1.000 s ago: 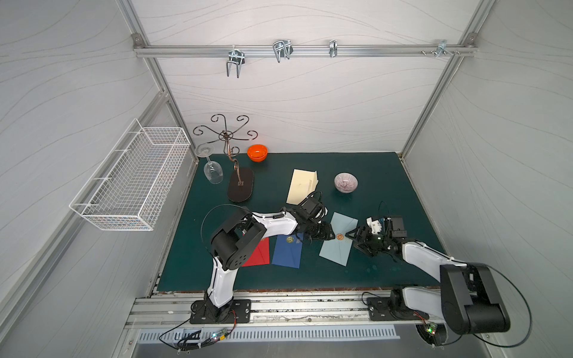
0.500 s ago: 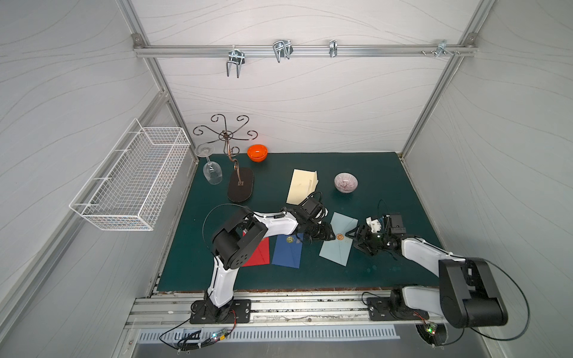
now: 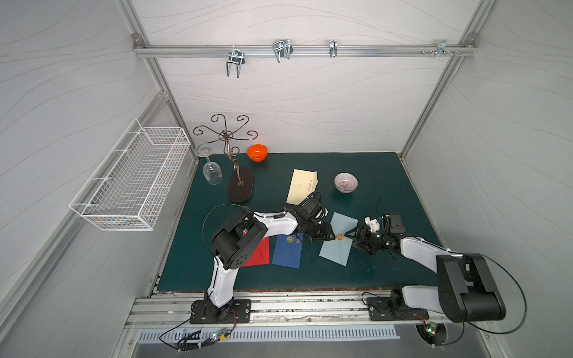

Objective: Open the envelope
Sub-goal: Pick up the envelope from the center of the board.

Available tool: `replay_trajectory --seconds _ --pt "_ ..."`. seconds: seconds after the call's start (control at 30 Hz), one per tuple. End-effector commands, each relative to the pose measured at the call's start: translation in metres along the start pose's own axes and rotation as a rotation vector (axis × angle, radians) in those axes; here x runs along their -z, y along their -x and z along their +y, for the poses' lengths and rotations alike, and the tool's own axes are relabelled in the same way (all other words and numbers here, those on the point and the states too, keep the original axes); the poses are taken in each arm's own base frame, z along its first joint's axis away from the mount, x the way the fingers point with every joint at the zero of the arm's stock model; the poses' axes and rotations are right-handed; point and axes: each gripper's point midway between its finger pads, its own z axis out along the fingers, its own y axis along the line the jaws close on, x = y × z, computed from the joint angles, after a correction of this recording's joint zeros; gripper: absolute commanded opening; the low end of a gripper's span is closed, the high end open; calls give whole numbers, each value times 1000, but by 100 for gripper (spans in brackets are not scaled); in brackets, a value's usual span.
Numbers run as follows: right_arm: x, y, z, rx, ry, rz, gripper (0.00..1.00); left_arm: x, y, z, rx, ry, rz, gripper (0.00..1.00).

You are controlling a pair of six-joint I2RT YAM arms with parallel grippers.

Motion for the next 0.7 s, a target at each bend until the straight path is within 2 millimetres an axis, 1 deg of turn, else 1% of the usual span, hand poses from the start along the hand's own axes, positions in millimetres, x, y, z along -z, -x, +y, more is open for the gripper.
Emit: replay_trajectory --seconds 0.0,0.13,0.37,0.47,0.67 --pt "-4 -14 -21 -41 -59 34 68 -5 -9 3 14 -6 29 58" --pt "-4 -14 -21 -42 -57 35 67 -3 -8 1 8 -11 23 58" --pt "-4 -15 -23 -47 -65 35 68 9 -2 0 -27 28 -17 59" --pt "-4 -15 -22 -46 -61 37 69 6 -3 4 -26 43 1 59" --pt "-5 -16 -22 -47 -55 44 68 1 -7 2 -8 17 27 59"
